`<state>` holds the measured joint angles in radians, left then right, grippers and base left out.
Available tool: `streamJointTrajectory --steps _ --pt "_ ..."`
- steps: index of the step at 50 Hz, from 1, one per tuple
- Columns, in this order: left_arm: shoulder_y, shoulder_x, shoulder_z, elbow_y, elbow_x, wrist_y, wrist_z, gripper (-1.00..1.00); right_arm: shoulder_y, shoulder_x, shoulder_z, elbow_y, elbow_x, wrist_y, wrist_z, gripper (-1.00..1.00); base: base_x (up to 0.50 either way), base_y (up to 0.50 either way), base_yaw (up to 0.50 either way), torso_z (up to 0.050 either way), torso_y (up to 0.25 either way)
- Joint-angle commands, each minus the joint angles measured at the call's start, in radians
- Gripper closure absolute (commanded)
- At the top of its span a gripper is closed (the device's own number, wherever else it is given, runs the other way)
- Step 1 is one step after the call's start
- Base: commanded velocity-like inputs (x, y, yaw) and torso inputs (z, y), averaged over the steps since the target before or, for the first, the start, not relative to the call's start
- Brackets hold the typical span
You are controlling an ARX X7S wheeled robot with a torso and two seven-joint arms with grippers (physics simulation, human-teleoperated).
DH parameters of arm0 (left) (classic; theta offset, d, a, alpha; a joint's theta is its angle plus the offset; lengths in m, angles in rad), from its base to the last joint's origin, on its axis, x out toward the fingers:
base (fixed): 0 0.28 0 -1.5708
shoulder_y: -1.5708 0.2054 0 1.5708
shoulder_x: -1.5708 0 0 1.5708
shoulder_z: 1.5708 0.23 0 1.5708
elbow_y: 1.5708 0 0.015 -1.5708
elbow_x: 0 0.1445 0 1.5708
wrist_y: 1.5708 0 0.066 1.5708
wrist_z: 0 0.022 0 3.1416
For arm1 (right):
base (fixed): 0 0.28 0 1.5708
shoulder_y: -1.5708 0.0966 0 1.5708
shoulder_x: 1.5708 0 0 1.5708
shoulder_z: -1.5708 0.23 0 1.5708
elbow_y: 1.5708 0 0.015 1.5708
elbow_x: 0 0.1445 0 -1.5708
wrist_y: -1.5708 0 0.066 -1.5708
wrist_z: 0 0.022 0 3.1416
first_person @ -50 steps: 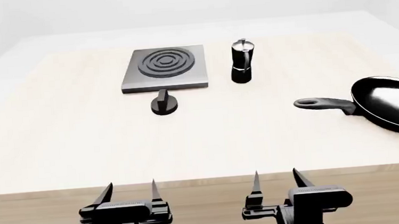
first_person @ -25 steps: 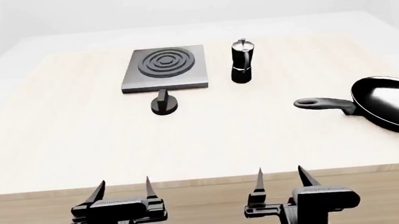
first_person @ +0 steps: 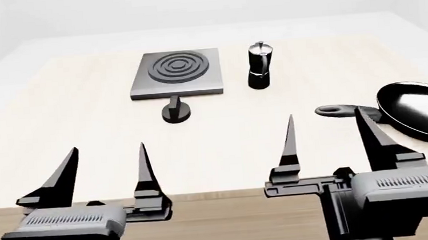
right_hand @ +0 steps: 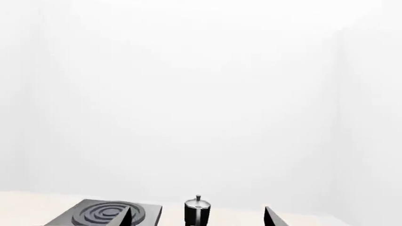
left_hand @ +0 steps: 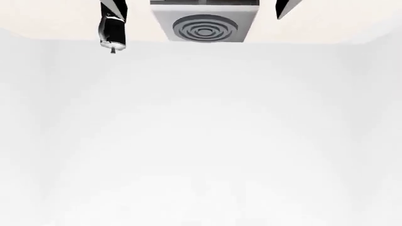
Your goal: Put the frying pan on the stove.
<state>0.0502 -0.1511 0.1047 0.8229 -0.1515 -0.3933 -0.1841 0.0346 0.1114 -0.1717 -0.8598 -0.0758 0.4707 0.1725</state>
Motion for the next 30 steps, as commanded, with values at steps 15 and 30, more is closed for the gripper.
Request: streamJointTrajectory --steps 15,30 --pt "-0.144 -0.461 0.26 0.218 -0.314 0.047 -0.534 -1.0 0.046 -0.107 -0.09 -0.187 -0.3 0.069 -0.189 -1.0 0.05 0.0 0.0 0.0 0.0" --pt "-0.182 -0.521 0.319 0.217 -0.339 0.081 -0.604 -1.0 0.048 -0.109 -0.077 -0.187 -0.266 0.054 -0.184 -1.0 0.49 0.0 0.0 0.0 0.0"
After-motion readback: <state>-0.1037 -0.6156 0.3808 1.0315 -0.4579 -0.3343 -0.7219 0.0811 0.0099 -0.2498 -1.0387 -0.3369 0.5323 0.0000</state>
